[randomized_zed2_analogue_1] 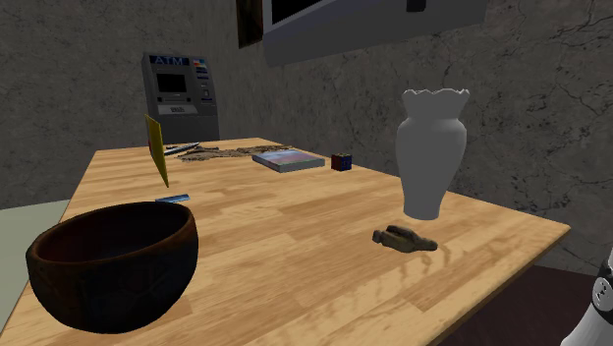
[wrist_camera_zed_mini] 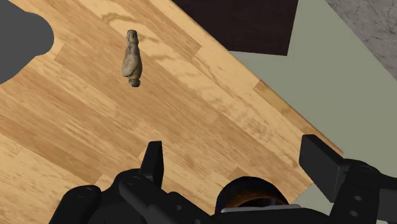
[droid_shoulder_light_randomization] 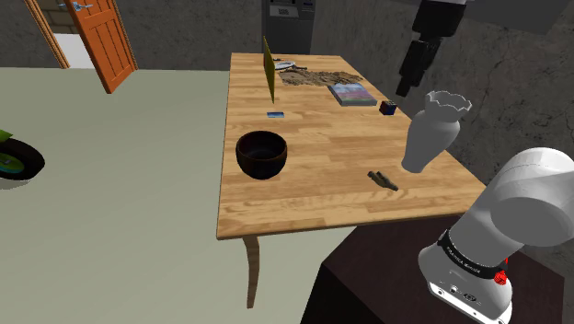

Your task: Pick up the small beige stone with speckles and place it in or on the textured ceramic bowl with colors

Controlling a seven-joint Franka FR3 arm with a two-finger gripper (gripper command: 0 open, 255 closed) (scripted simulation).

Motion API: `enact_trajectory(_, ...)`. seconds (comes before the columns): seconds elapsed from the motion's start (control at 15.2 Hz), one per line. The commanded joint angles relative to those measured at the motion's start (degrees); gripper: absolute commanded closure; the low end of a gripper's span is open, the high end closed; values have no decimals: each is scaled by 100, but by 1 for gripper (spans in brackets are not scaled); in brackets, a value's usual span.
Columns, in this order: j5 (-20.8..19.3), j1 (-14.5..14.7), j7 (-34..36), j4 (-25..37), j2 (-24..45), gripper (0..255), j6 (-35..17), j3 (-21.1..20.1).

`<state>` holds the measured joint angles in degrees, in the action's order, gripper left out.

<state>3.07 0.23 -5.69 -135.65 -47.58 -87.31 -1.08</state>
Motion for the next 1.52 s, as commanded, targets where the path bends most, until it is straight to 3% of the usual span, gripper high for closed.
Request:
enact_trajectory(0.0, 0, 0, 0, 0, 0, 0, 0, 0)
enact_trajectory(0.79, -572, -318, -529, -2304, -204, 0, -2162, 415)
enact_trajectory(1.12, -887, -552, -743, -3015, 187, 0, -3305, 650)
enact_trajectory(1.45, -1260, -849, -936, -3507, 1028, 0, -4688, 906)
